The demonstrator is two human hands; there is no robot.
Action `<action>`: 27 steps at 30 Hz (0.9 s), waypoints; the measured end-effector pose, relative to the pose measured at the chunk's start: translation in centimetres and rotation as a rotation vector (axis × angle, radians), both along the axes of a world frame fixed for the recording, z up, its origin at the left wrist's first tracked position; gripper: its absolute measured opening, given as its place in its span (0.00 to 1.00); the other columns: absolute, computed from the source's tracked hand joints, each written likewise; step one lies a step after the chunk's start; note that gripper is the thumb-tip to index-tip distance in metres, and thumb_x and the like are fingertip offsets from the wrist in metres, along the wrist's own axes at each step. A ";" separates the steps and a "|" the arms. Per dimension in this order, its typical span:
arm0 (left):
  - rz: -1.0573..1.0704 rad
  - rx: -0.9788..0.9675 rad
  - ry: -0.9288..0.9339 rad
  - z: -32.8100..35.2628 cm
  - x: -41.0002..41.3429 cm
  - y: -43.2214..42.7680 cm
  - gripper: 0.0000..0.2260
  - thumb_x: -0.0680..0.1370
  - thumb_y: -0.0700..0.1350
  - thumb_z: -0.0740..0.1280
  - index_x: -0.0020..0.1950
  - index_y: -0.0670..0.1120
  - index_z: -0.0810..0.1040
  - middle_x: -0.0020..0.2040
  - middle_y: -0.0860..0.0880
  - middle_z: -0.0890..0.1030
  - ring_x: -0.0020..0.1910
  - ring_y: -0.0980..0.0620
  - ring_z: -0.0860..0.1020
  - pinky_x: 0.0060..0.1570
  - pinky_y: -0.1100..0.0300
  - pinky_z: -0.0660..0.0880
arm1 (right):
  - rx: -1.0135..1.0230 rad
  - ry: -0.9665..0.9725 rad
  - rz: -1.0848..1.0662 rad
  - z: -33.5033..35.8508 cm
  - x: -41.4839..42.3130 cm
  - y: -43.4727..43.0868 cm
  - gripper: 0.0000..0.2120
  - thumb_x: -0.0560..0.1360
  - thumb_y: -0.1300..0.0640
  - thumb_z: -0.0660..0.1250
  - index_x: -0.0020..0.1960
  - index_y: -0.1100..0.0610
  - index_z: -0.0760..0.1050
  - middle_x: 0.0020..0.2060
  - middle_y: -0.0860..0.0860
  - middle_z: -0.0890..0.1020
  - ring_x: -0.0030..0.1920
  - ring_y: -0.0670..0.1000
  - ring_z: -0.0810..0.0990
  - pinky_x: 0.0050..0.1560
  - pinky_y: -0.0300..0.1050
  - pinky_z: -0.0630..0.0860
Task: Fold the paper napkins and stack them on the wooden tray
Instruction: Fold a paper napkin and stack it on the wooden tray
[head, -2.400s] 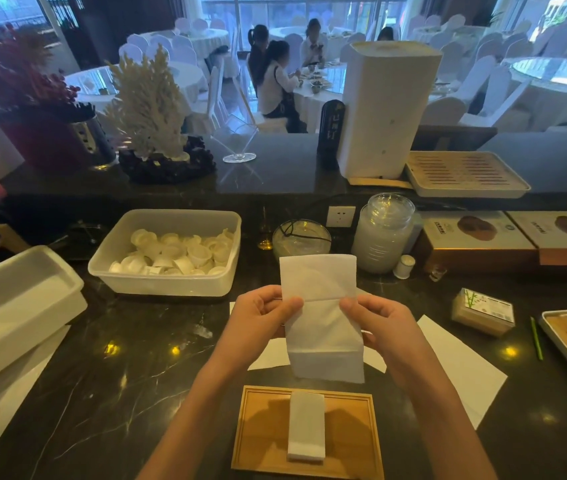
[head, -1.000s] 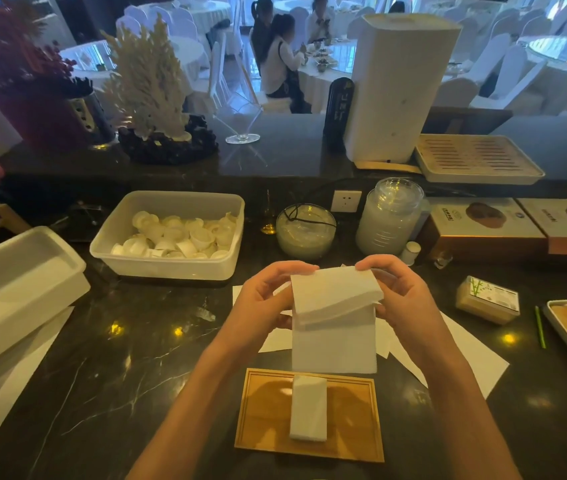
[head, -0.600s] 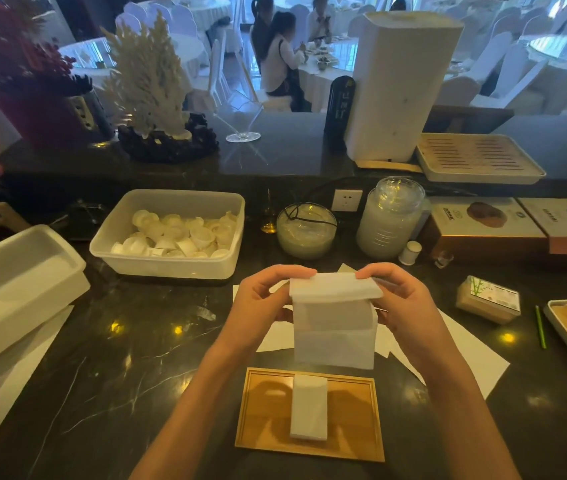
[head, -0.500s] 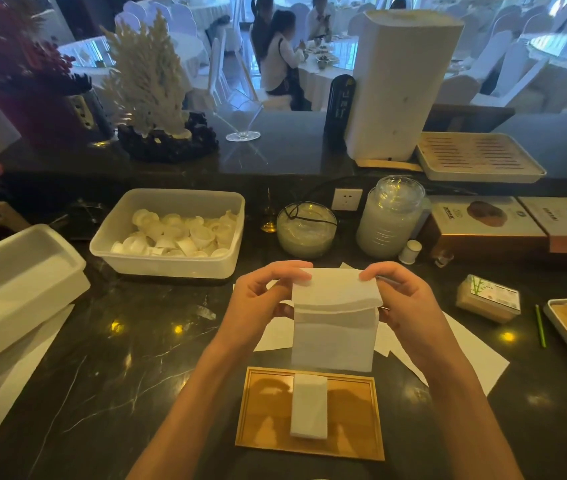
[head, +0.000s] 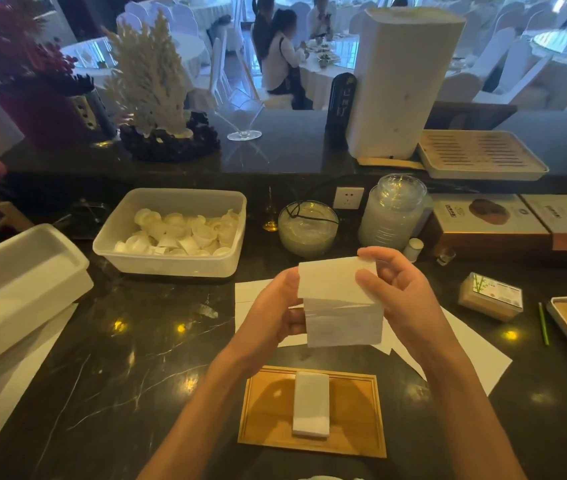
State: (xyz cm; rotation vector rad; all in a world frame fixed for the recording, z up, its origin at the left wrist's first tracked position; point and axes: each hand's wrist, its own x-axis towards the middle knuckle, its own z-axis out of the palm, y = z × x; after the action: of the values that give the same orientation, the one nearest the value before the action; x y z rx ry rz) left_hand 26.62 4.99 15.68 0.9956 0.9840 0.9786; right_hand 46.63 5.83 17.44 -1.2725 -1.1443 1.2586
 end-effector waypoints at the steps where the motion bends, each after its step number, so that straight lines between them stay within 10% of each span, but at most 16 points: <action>1: 0.010 0.008 0.023 0.0 0.0 -0.1 0.24 0.73 0.71 0.64 0.63 0.60 0.76 0.58 0.57 0.85 0.57 0.51 0.85 0.50 0.54 0.84 | 0.002 0.005 0.006 0.1 0.0 0.2 0.14 0.76 0.55 0.72 0.54 0.36 0.79 0.56 0.43 0.83 0.58 0.47 0.83 0.55 0.46 0.83; 11: 0.146 0.122 0.160 0.1 -0.6 0.2 0.17 0.78 0.44 0.73 0.61 0.61 0.74 0.59 0.57 0.83 0.55 0.59 0.84 0.43 0.63 0.83 | -0.108 0.038 0.091 -0.5 0.3 -0.3 0.21 0.65 0.42 0.73 0.58 0.39 0.78 0.49 0.36 0.86 0.52 0.39 0.84 0.37 0.34 0.81; 27: 0.177 0.026 0.165 -0.1 -0.5 0.0 0.11 0.76 0.56 0.69 0.57 0.57 0.79 0.52 0.57 0.86 0.51 0.57 0.86 0.45 0.60 0.85 | -0.200 0.133 0.005 -2.0 -0.2 -0.7 0.08 0.76 0.54 0.71 0.52 0.42 0.80 0.45 0.39 0.87 0.47 0.41 0.86 0.36 0.37 0.82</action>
State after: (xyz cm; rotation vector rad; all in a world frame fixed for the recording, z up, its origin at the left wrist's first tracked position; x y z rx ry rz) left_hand 26.14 5.04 15.55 1.0359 1.2154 1.0693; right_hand 46.41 5.17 15.43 -1.3099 -0.9461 1.4681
